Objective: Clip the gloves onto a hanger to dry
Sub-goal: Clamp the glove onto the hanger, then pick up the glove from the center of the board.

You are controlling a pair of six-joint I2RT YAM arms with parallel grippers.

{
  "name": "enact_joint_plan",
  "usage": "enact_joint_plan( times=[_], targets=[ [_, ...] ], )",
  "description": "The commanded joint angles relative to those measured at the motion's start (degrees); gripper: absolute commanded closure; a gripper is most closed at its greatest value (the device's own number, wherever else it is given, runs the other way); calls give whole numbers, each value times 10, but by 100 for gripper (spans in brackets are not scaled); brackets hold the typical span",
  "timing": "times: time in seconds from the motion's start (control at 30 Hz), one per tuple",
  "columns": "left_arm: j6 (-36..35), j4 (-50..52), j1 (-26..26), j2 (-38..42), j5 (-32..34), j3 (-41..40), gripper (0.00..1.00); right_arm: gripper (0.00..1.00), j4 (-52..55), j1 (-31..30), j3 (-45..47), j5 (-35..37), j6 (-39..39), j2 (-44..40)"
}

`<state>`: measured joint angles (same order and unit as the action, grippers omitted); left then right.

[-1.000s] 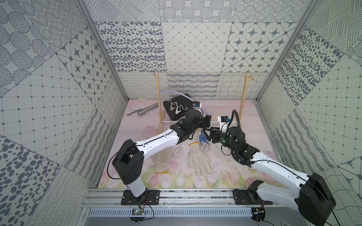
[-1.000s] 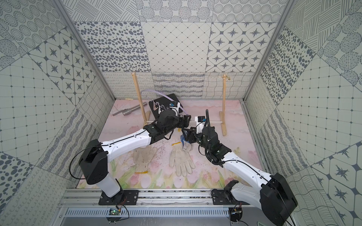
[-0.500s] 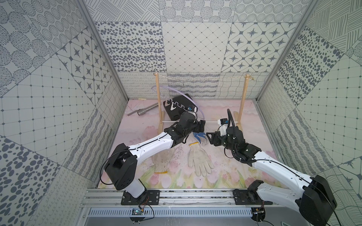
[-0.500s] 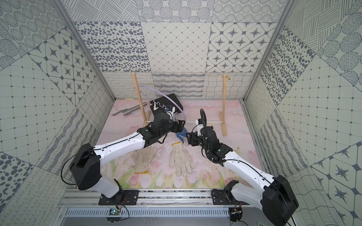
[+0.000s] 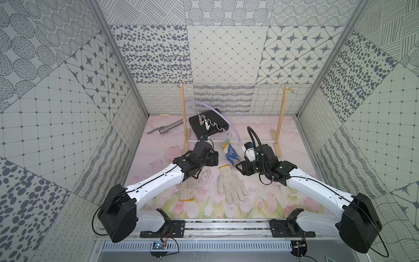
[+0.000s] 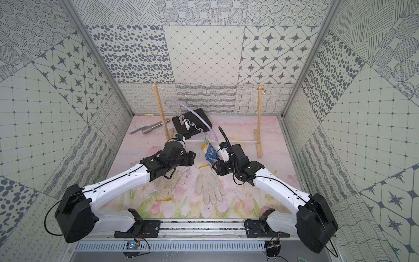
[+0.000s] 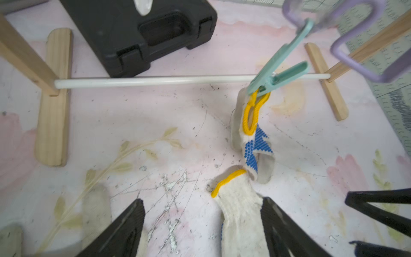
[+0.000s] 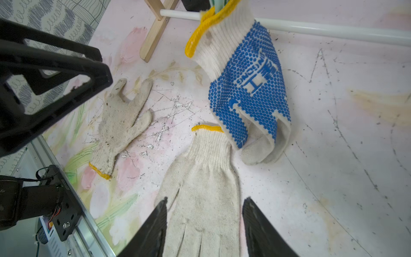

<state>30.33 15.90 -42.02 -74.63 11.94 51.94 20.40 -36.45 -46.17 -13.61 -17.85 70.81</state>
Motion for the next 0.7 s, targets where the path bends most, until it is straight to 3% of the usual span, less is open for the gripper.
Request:
enact_joint_plan(
  times=[0.0,0.17,0.33,0.47,0.67],
  targets=[
    [103,226,1,16,49,2,25,45,34,-7,-27,-34,26,15],
    [182,351,-12,28,64,0,29,46,50,-11,-40,-48,23,23],
    [268,454,-38,54,38,-28,33,45,54,-12,-39,-63,35,36],
    [310,461,-67,58,5,-79,33,45,41,-12,-32,-76,33,40],
    [309,393,-73,56,-18,-144,33,44,31,-11,-27,-89,29,37]
  ],
)
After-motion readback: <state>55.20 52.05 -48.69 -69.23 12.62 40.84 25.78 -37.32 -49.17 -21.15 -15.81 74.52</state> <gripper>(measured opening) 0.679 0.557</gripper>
